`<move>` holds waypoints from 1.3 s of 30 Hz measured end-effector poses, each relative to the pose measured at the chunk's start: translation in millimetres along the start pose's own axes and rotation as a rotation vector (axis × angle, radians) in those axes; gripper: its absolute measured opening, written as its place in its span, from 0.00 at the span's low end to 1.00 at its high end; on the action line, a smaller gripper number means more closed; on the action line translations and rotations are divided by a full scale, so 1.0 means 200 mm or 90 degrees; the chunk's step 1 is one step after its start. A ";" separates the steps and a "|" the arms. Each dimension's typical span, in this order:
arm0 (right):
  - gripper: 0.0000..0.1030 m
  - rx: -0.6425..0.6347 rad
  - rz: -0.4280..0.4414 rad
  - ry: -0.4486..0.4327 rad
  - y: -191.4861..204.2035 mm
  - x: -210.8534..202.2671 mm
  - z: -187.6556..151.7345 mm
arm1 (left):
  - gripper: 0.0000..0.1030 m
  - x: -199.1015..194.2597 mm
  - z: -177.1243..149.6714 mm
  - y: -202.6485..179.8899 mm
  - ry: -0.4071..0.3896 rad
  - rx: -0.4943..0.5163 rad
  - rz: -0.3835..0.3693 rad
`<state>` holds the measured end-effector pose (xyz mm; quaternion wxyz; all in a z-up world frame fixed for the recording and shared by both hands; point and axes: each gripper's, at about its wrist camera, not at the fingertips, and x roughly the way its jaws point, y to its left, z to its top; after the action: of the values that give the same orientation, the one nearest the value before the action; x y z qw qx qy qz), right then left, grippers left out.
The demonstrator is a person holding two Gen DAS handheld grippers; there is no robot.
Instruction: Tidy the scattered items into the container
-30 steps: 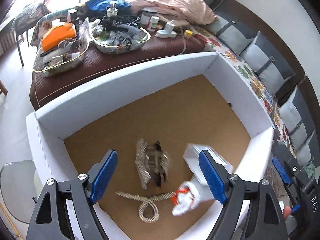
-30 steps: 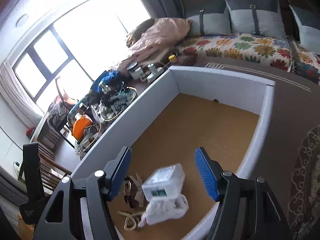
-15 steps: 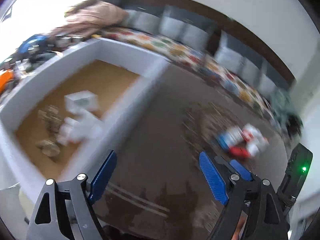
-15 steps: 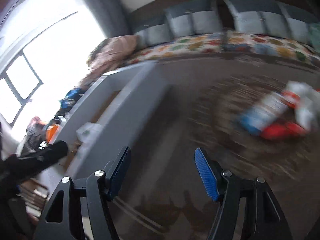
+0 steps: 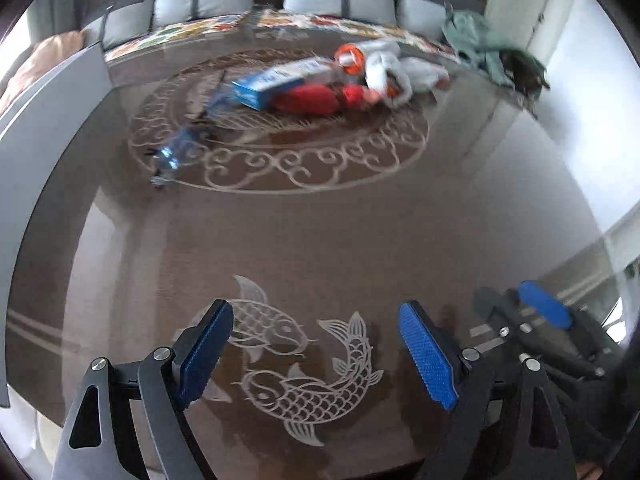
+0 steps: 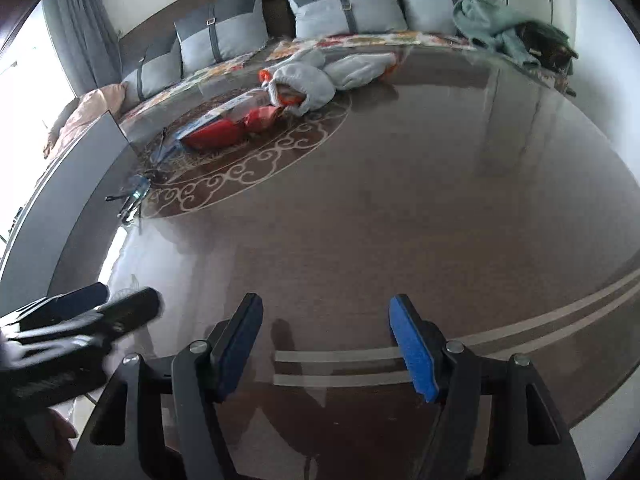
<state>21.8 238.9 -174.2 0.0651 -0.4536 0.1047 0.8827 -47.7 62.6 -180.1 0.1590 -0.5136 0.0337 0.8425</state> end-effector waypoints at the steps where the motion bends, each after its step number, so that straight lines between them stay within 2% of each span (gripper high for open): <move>1: 0.65 -0.002 -0.008 0.000 0.00 0.00 0.00 | 0.82 0.01 -0.01 0.00 0.002 0.003 0.002; 6: 0.65 -0.007 -0.020 -0.011 -0.01 -0.01 -0.02 | 0.83 0.01 -0.04 0.01 -0.010 0.013 0.005; 11: 0.65 -0.020 -0.042 -0.008 0.03 0.04 -0.01 | 0.92 0.02 -0.06 0.03 -0.026 0.009 0.001; 12: 0.65 -0.018 -0.041 -0.008 0.03 0.04 -0.01 | 0.98 0.03 -0.06 0.04 -0.025 0.005 0.002; 13: 0.65 -0.015 -0.039 -0.008 0.02 0.03 -0.01 | 1.00 0.04 -0.05 0.04 -0.023 0.001 0.002; 23: 0.65 -0.008 -0.052 -0.007 0.04 0.04 -0.01 | 1.00 0.07 -0.06 0.02 -0.011 0.025 0.044; 29: 0.65 0.030 -0.010 -0.019 -0.02 0.02 -0.01 | 1.00 0.07 -0.07 0.02 -0.008 0.028 0.055; 39: 0.65 0.060 0.019 -0.027 -0.05 0.00 -0.01 | 1.00 0.07 -0.07 0.02 -0.006 0.026 0.058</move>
<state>26.1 248.4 -177.5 0.0755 -0.4298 0.1517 0.8869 -43.0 59.7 -198.6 0.1314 -0.5042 0.0737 0.8504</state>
